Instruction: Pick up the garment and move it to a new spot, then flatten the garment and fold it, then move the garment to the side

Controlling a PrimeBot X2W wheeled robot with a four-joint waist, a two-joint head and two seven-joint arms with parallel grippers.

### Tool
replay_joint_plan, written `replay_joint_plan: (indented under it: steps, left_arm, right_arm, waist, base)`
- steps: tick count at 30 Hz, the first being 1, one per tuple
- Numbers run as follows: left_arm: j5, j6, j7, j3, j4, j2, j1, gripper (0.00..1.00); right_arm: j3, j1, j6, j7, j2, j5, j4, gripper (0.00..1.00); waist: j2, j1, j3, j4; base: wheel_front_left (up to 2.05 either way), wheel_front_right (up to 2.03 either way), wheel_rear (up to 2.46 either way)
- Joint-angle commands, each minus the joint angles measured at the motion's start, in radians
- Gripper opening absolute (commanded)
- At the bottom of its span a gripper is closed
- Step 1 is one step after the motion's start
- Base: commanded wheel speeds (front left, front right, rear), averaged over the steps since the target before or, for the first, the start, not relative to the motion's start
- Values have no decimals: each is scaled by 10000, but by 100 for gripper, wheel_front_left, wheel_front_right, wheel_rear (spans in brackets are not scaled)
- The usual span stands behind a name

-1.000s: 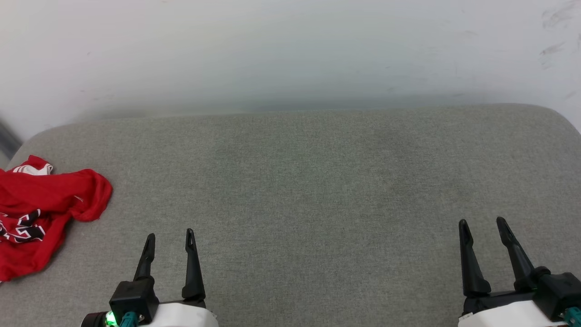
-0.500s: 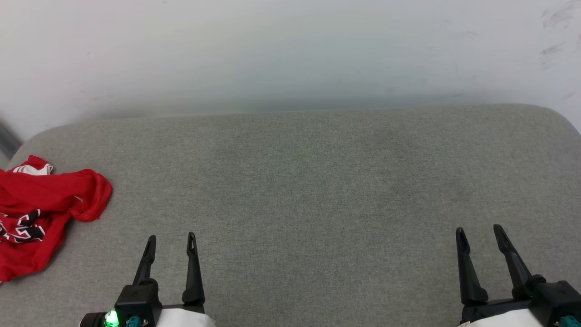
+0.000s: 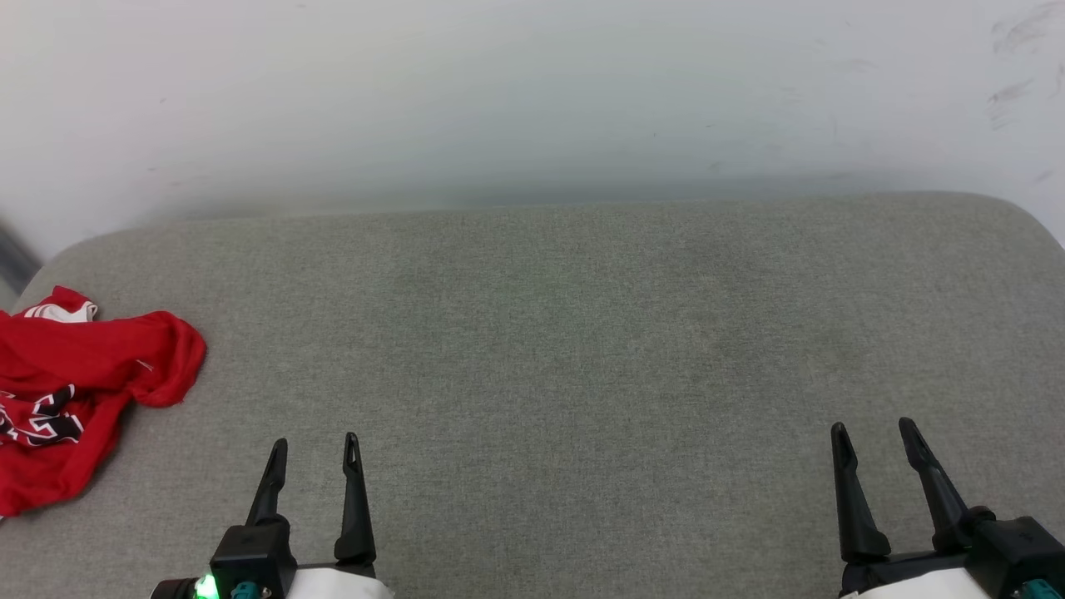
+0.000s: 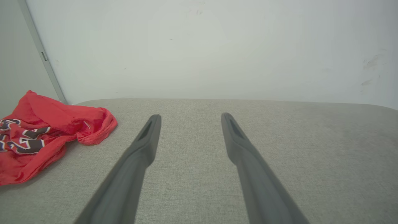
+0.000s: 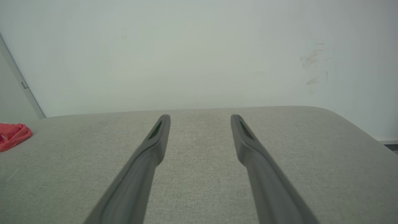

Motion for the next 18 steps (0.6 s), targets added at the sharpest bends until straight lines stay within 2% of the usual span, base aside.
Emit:
replay_joint_plan:
  steps: [1, 9, 18]
  left_arm:
    - [13, 58, -28, 15, 20, -16, 100, 100]
    - [218, 243, -28, 78, 51, -16, 7, 100]
    - [102, 393, -26, 249, -1, -15, 49, 100]
  right_arm:
    - [23, 64, -1, -25, 9, -43, 0, 100]
    - [64, 89, -1, -23, 9, -446, -227, 100]
    - [158, 218, -1, -23, 11, -559, -311, 100]
  waist:
    - [0, 0, -3, 8]
    - [0, 0, 10, 227]
    - [0, 0, 2, 937]
  base:
    - [0, 0, 0]
    - [0, 0, 0]
    - [0, 0, 0]
